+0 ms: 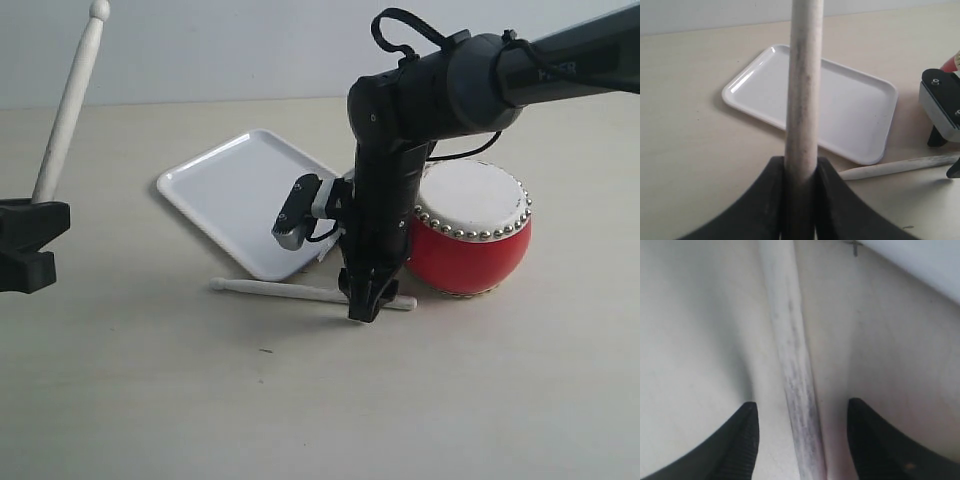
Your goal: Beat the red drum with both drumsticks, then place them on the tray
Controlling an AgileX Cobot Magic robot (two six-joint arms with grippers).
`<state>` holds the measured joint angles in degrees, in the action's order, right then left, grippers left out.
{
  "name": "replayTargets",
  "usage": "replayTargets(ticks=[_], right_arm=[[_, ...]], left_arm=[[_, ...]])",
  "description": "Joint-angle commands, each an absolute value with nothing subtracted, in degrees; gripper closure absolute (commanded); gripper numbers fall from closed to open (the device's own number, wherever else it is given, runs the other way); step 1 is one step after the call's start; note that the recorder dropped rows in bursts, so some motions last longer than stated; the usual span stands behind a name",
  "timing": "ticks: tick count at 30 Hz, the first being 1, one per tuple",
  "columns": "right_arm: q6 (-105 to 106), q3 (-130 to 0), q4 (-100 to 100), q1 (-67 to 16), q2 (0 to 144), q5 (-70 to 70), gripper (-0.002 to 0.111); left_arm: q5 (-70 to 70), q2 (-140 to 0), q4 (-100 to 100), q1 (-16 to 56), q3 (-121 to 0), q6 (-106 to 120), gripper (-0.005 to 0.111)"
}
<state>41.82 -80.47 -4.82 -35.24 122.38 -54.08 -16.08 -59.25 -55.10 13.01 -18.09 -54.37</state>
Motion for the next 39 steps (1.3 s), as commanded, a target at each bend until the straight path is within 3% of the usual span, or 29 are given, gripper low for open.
replayTargets(ticks=[1,4,7,12,30,39], right_arm=[[41.9,-80.3,-4.5,-35.3,123.4,-53.3,0.057],[41.9,-80.3,-4.5,-35.3,124.0,-52.9,0.059],[41.9,-80.3,-4.5,-35.3,124.1,-52.6,0.070],[41.9,-80.4,-4.5,-35.3,124.0,-52.6,0.108],[46.0,-80.4,-14.8,-35.3,107.8,-62.5,0.108],[18.8,-80.4,-1.5,-35.2,82.9,-66.6,0.108]], left_arm=[[-16.3,-59.2,-54.8,13.2,-18.3,-54.7,0.107],[-16.3,-59.2,-54.8,13.2,-18.3,-54.7,0.107],[-16.3,-59.2,-54.8,13.2,-18.3,-54.7,0.107],[-16.3,-59.2,-54.8,13.2,-18.3,-54.7,0.107],[-16.8,-59.2,-54.8,13.2,-18.3,-54.7,0.107],[-22.4,-59.3,-60.9,15.0,-21.2,-64.2,0.107]])
